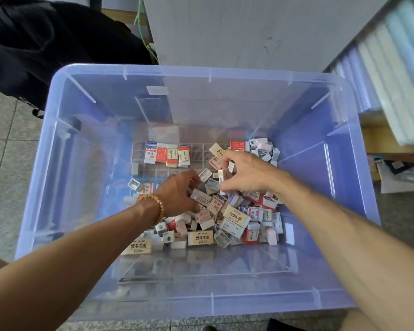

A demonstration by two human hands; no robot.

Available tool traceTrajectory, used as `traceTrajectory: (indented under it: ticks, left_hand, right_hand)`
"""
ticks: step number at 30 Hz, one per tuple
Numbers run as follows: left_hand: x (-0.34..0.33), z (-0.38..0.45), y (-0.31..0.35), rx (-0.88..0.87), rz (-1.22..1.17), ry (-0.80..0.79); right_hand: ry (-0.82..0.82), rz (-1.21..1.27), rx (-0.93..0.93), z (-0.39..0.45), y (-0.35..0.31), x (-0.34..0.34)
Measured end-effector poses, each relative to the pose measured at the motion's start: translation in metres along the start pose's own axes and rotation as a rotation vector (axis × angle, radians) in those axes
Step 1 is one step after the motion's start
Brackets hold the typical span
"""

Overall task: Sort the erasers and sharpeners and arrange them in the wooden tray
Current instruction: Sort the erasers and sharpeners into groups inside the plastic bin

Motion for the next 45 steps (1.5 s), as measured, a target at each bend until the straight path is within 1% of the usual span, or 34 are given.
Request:
traceTrajectory:
  ticks: [4,6,8,11,14,16,19,21,23,25,28,30,32,34,36,37,39,42,45]
  left_hand:
    - [0.004,0.001,0.002,-0.015,0.104,-0.008]
    - [0.002,0.001,0.004,-0.055,0.168,-0.046]
    - [-0.002,0.002,0.005,-0.089,0.194,-0.078]
    - [-0.001,0.002,0.004,-0.083,0.136,-0.075]
    - [0.008,0.000,-0.001,-0.051,0.017,-0.048]
    - [0.021,-0.005,-0.003,0.006,-0.150,0.019]
    - [0.041,-0.022,-0.009,0.158,-0.577,0.207]
    - [0.050,-0.032,-0.012,0.206,-0.739,0.312]
    - [0.055,-0.040,-0.017,0.250,-0.857,0.394]
    - [0.058,-0.045,-0.027,0.323,-0.929,0.492]
    - [0.064,-0.050,-0.044,0.436,-0.956,0.661]
    - [0.065,-0.047,-0.048,0.474,-0.941,0.723]
    - [0.069,-0.041,-0.052,0.494,-0.838,0.770]
    - [0.076,-0.034,-0.056,0.491,-0.595,0.769]
    - [0.084,-0.027,-0.056,0.467,-0.294,0.706]
    - [0.087,-0.024,-0.056,0.454,-0.183,0.669]
    - [0.092,-0.017,-0.055,0.420,-0.050,0.621]
    - [0.098,-0.006,-0.055,0.397,-0.012,0.592]
    - [0.103,0.004,-0.055,0.398,0.050,0.580]
  right_hand:
    - [0.045,-0.036,-0.022,0.002,0.006,-0.004]
    - [0.084,-0.068,-0.013,0.004,0.006,-0.004]
    - [0.097,-0.034,0.000,0.005,0.007,-0.003]
    - [0.139,0.101,0.003,0.004,0.008,0.002]
    - [0.168,0.261,-0.004,0.004,0.005,0.008]
    - [0.197,0.359,-0.027,0.005,0.004,0.013]
    - [0.230,0.534,-0.054,0.009,-0.001,0.020]
    - [0.219,0.639,-0.058,0.013,-0.007,0.019]
    - [0.185,0.675,-0.057,0.016,-0.015,0.015]
    - [0.167,0.649,-0.053,0.019,-0.020,0.010]
    - [0.159,0.584,-0.033,0.023,-0.025,0.005]
    - [0.157,0.569,-0.026,0.024,-0.025,0.003]
    - [0.159,0.565,-0.029,0.026,-0.023,0.003]
    - [0.166,0.562,-0.032,0.027,-0.020,0.005]
    - [0.175,0.585,-0.028,0.028,-0.018,0.007]
    - [0.175,0.597,-0.028,0.029,-0.017,0.007]
    - [0.168,0.611,-0.028,0.030,-0.015,0.007]
    - [0.171,0.619,-0.029,0.034,-0.014,0.008]
    - [0.217,0.633,-0.056,0.040,-0.013,0.009]
Point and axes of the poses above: each hand's wrist, its own z-axis towards the middle knuckle, its own x-axis out of the back of the hand, y = z × x, the point moved 7 cm from there along z, towards the middle knuckle, and after that the axes turned 11 degrees about -x, right-handed, at the moved point
